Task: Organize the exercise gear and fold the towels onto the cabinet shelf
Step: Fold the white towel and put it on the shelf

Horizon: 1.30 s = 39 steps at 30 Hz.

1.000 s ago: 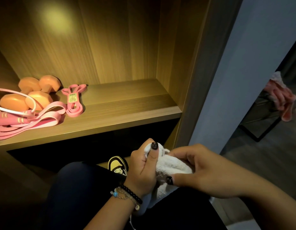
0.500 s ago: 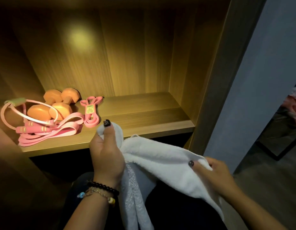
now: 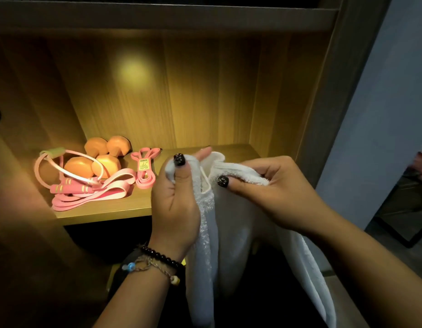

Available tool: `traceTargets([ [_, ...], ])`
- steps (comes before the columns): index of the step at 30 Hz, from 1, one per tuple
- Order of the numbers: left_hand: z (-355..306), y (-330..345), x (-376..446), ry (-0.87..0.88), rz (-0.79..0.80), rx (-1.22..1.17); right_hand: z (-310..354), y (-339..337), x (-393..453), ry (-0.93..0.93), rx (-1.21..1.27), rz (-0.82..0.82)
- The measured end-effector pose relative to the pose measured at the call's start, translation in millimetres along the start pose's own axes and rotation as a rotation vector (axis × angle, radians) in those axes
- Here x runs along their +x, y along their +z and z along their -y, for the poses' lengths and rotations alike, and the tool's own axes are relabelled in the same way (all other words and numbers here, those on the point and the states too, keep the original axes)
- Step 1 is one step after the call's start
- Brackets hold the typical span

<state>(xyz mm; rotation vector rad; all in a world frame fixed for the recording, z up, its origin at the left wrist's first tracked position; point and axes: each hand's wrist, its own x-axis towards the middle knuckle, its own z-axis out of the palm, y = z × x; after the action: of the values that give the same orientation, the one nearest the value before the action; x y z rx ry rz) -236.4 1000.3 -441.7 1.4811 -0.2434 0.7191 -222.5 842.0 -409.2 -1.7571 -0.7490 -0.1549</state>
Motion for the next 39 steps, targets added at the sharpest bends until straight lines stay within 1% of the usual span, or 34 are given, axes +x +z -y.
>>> traceTargets([
  [4,-0.9,-1.4,3.1,0.084,0.169,0.107,2.7,3.1,-8.1,0.016,0.078,0.055],
  [7,8.3,-1.1,-1.5,0.047,0.241,0.192,0.7,1.7,-13.3,0.041,0.083,0.03],
  [9,12.1,0.6,-5.9,0.0,0.255,0.199,-3.0,0.4,-15.7,0.051,0.081,-0.004],
  [11,10.9,1.9,-9.2,-0.145,0.194,0.106,-11.6,-0.2,-19.5,0.052,0.048,-0.018],
  [13,9.3,0.9,-7.7,-0.318,0.065,0.001,-27.9,-0.6,-23.7,0.07,-0.06,0.002],
  [14,9.0,-1.2,-5.4,-0.376,-0.006,-0.026,-41.2,-1.3,-27.8,0.085,-0.128,0.008],
  [16,8.8,-9.1,0.4,-0.418,-0.142,-0.052,-71.8,-5.1,-37.2,0.129,-0.212,-0.036],
  [18,10.7,-18.3,2.2,-0.416,-0.226,-0.035,-102.0,-11.1,-48.4,0.172,-0.229,-0.127],
  [19,11.4,-21.1,0.2,-0.411,-0.236,-0.005,-111.6,-13.6,-51.8,0.199,-0.202,-0.183],
  [21,13.3,-24.5,-6.2,-0.39,-0.195,0.091,-118.2,-16.5,-51.2,0.22,-0.157,-0.268],
  [23,11.6,-27.4,-8.8,-0.356,-0.144,0.159,-110.9,-14.9,-44.5,0.2,-0.155,-0.329],
  [26,7.9,-37.4,-2.2,-0.305,-0.089,0.252,-91.2,-6.3,-34.0,0.089,-0.149,-0.357],
  [28,6.1,-40.7,1.7,-0.295,-0.06,0.233,-80.2,0.4,-28.6,0.007,-0.115,-0.348],
  [31,6.7,-33.1,1.5,-0.258,0.015,0.126,-56.5,7.3,-12.7,-0.057,-0.058,-0.296],
  [34,7.9,-16.5,1.2,-0.176,0.072,0.173,-29.7,11.1,13.2,-0.121,-0.072,-0.211],
  [36,11.5,-4.4,2.7,-0.138,0.08,0.17,-14.3,15.5,27.3,-0.152,-0.071,-0.14],
  [39,13.9,10.2,1.4,-0.16,0.033,0.046,-7.2,22.0,34.2,-0.172,-0.068,-0.052],
])
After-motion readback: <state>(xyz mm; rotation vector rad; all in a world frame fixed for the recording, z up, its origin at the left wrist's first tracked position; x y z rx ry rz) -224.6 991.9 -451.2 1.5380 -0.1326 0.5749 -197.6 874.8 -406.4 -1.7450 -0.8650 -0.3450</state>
